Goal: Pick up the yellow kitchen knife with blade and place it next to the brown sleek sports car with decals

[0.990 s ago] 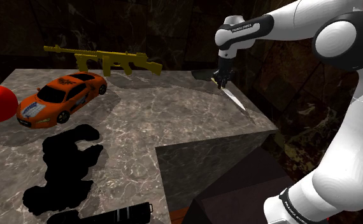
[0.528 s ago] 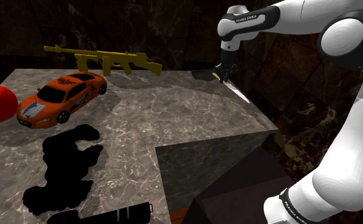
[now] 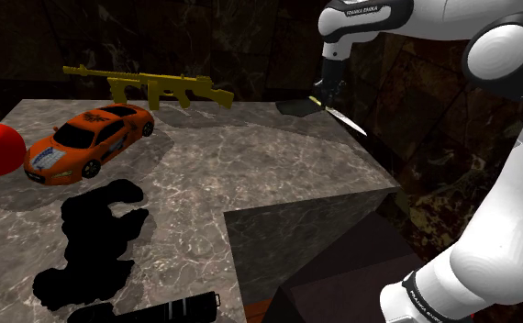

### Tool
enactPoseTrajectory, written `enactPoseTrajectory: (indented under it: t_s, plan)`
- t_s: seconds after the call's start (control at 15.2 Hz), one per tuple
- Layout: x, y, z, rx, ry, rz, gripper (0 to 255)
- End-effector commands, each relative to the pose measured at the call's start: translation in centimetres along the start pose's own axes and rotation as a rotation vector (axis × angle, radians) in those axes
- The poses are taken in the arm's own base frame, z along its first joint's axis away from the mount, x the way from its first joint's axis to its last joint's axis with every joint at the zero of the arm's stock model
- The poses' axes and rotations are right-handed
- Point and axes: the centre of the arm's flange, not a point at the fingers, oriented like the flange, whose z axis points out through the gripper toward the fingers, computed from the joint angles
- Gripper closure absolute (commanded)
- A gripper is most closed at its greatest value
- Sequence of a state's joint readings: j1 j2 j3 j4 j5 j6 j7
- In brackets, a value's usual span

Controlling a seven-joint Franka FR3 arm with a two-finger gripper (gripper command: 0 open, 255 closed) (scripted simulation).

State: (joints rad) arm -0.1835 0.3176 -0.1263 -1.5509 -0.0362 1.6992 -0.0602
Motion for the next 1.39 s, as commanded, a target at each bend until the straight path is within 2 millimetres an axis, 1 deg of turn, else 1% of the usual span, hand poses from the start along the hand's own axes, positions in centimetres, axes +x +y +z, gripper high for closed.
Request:
enactPoseTrajectory:
  t_s: [0.0,0.53,0.59,1.32]
  plan:
    - [-0.2,0.0,-0.9,0.000,0.000,0.000,255]
    - [-0.9,0.3,-5.0,0.000,0.000,0.000,255]
    - [-0.9,0.3,-5.3,0.000,0.000,0.000,255]
    - [-4.5,-13.8,-5.6,0.000,0.000,0.000,255]
